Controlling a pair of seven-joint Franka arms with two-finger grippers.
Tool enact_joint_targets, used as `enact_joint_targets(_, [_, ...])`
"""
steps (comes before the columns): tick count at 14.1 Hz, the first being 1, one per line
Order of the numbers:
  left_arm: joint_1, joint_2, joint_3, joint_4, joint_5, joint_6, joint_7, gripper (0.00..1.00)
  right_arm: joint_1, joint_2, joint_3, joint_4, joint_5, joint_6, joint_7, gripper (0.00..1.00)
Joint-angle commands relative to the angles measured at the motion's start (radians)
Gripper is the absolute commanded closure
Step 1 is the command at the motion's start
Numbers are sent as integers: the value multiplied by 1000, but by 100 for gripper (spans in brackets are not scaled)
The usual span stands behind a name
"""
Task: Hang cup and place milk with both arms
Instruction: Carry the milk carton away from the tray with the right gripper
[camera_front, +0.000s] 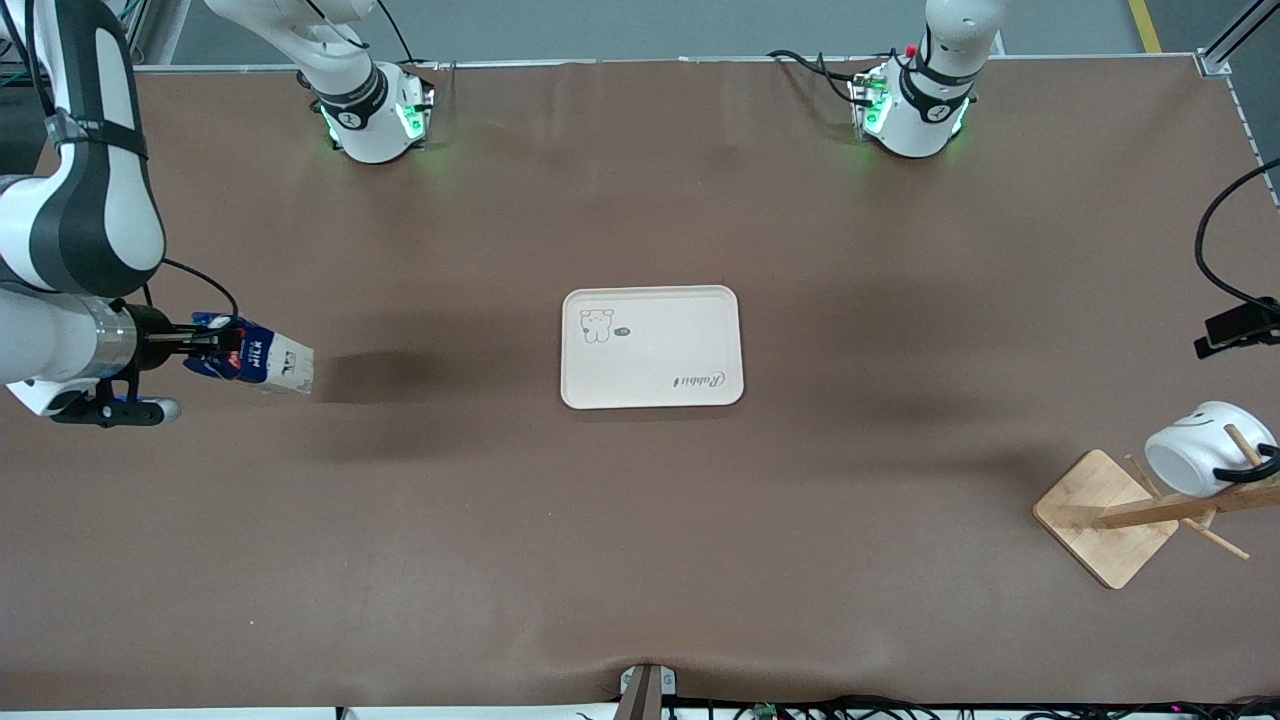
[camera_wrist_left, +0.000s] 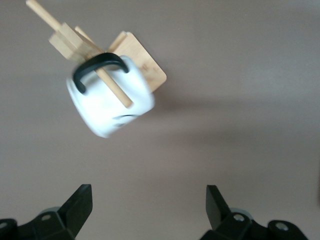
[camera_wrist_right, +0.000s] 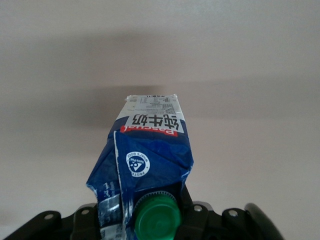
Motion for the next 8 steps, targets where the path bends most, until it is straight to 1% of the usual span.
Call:
enact_joint_targets(1, [11, -46, -42, -3, 0, -33, -116, 0, -87, -94, 24, -206, -22, 152, -130, 100])
enact_joint_targets(3, [13, -45, -50, 1, -2, -45, -106, 0, -93, -109, 22, -273, -22, 206, -144, 100])
enact_joint_targets(6, [13, -58, -85, 30, -2, -69, -106, 0, -87, -109, 24, -317, -22, 243, -144, 100])
enact_joint_targets(7, [8, -75, -81, 34, -8, -71, -106, 0, -86, -108, 24, -330, -22, 250, -144, 100])
enact_joint_targets(8, [-49, -113, -61, 28, -8, -71, -107, 0, -86, -106, 24, -339, -23, 255, -144, 100])
